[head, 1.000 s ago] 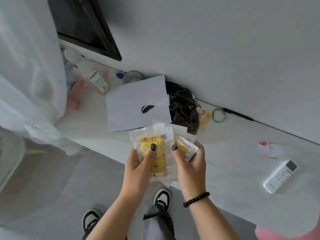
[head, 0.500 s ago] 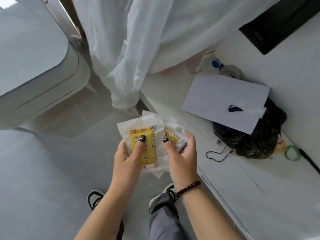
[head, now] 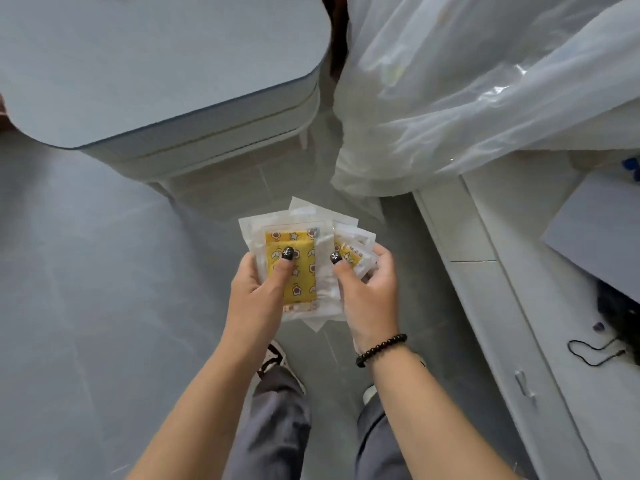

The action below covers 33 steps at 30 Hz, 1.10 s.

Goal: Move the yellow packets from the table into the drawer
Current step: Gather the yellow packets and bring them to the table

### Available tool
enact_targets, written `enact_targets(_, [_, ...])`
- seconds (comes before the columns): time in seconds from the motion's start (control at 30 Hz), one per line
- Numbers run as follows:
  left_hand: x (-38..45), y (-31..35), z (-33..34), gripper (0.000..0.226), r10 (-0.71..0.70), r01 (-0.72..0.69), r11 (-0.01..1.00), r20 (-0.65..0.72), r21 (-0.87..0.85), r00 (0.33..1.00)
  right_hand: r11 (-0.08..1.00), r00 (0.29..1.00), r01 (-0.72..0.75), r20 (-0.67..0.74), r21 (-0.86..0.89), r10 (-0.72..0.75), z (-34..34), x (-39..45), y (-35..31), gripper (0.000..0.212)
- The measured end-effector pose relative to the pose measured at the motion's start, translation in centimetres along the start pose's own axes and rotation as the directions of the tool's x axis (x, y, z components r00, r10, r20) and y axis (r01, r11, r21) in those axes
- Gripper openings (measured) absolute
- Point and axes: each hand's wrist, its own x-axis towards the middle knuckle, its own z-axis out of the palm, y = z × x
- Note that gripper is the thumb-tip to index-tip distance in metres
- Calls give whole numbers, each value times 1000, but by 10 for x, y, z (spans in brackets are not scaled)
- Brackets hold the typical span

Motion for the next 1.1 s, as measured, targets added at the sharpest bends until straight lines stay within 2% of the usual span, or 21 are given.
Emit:
enact_targets(0.3, [65,66,-141,13,5,-11,998,-83,-65,997,996,991,41,131,-75,-31,167,-5,-21,34])
enact_targets(0.47, [95,106,-187,13,29,-46,992,-142,-119,989,992,972,84,227,-97,-60,234,4,-49,32])
enact_targets(0.6, [125,131,-210,14,-13,-20,987,-203,-162,979,988,958,86,283,-125,-48,283,23,-65,33])
enact_targets(0.8, [183,174,-245,18,-92,55,983,-207,-174,974,983,961,51,277,-176,0,356,61,-87,35])
enact_targets(1.1, [260,225,-314,16,-50,33,992,-142,-119,989,968,968,81,248,-236,-21,456,88,-111,34])
